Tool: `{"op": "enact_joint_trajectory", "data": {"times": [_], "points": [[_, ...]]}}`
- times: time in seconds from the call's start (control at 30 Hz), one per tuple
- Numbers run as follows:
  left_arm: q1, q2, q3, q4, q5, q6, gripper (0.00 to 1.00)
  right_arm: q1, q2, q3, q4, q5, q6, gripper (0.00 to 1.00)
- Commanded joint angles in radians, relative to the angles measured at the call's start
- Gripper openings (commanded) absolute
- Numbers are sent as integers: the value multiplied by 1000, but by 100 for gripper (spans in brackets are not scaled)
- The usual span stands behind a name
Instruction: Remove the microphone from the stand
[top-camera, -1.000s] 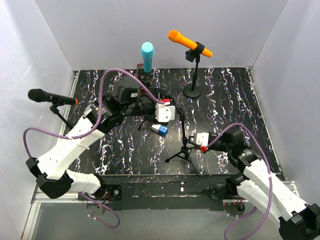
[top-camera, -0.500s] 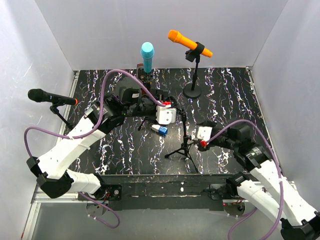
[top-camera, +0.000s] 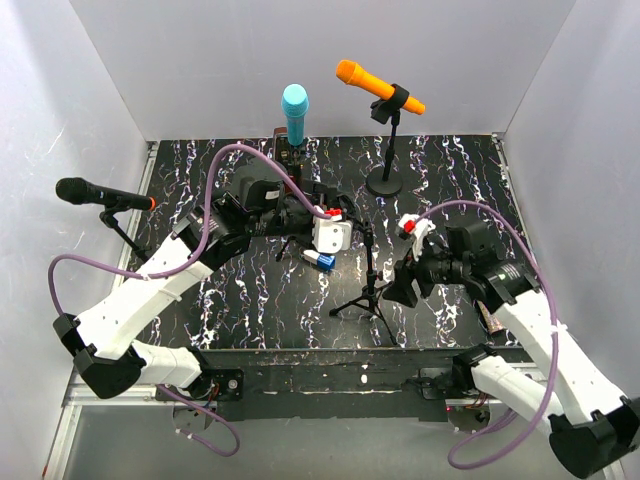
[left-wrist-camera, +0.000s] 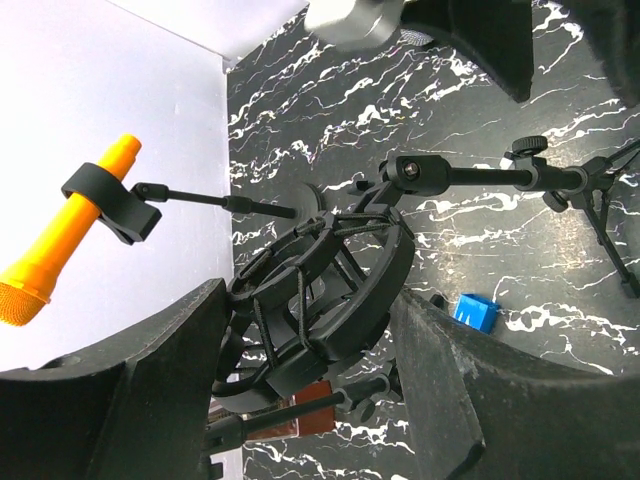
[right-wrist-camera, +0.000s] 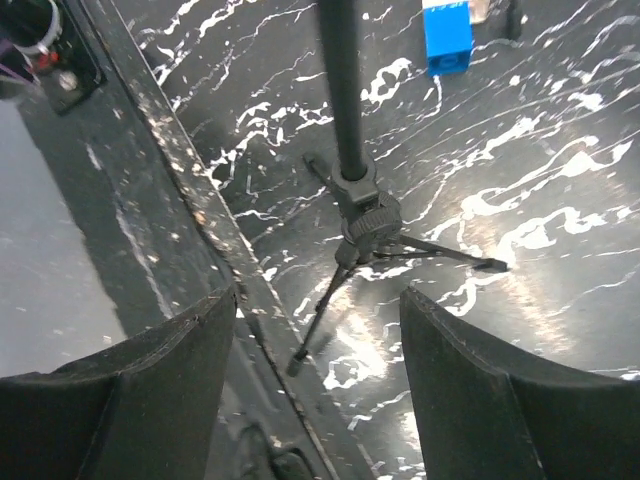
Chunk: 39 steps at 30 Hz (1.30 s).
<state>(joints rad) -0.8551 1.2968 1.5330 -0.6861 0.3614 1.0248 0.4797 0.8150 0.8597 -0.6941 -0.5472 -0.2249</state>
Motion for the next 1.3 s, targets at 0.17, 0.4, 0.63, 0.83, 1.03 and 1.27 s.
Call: {"op": "enact_joint_trajectory", "data": {"times": [0.17,0.4,0.63,0.83,1.03,1.27], "points": [[-2,-31,-10,10,24,1,48,-188,208,2,194,-261,332,66],[-2,-25,-19,16,25,8,48,-217,274,-30,225,-421,303,53],[-2,-14,-14,17,17,15,48,-217,315,-31,174,-491,229,45],[-2,-5,-8,19,8,18,48,-216,342,-40,160,-504,162,41],[-2,-2,-7,14,5,21,48,-213,345,-41,168,-516,104,17],[-2,-7,-28,14,1,20,48,-12,166,-59,155,-211,-288,1]]}}
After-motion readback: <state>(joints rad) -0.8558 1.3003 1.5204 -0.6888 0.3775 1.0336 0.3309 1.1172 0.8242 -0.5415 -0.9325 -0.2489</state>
